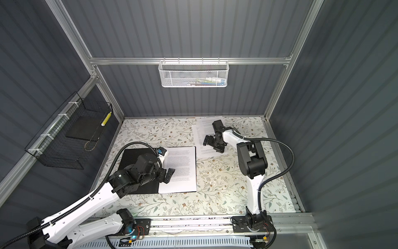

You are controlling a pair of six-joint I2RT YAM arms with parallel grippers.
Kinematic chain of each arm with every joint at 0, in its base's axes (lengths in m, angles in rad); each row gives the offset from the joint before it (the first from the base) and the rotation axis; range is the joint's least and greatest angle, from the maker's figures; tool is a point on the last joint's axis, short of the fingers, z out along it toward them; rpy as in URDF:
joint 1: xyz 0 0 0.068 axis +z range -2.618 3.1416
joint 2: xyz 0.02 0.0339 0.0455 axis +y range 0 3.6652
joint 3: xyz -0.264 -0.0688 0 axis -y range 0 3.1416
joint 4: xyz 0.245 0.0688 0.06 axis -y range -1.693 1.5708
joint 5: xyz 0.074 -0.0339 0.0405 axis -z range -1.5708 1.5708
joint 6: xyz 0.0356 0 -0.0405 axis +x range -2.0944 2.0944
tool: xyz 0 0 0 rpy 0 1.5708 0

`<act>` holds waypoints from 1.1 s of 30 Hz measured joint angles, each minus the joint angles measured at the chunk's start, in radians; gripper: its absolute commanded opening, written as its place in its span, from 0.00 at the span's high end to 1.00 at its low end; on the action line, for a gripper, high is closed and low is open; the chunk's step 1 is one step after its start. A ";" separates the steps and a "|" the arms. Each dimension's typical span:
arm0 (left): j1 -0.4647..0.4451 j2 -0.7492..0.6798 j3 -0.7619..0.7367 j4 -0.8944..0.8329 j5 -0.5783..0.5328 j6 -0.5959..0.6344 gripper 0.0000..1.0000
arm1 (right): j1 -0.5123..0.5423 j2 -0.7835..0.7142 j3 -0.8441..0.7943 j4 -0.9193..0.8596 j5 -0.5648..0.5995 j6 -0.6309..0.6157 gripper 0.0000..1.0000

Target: Put the files into the folder

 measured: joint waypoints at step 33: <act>-0.167 0.564 0.267 0.225 0.425 -0.188 0.00 | -0.238 -1.068 -0.889 0.069 0.048 0.176 0.01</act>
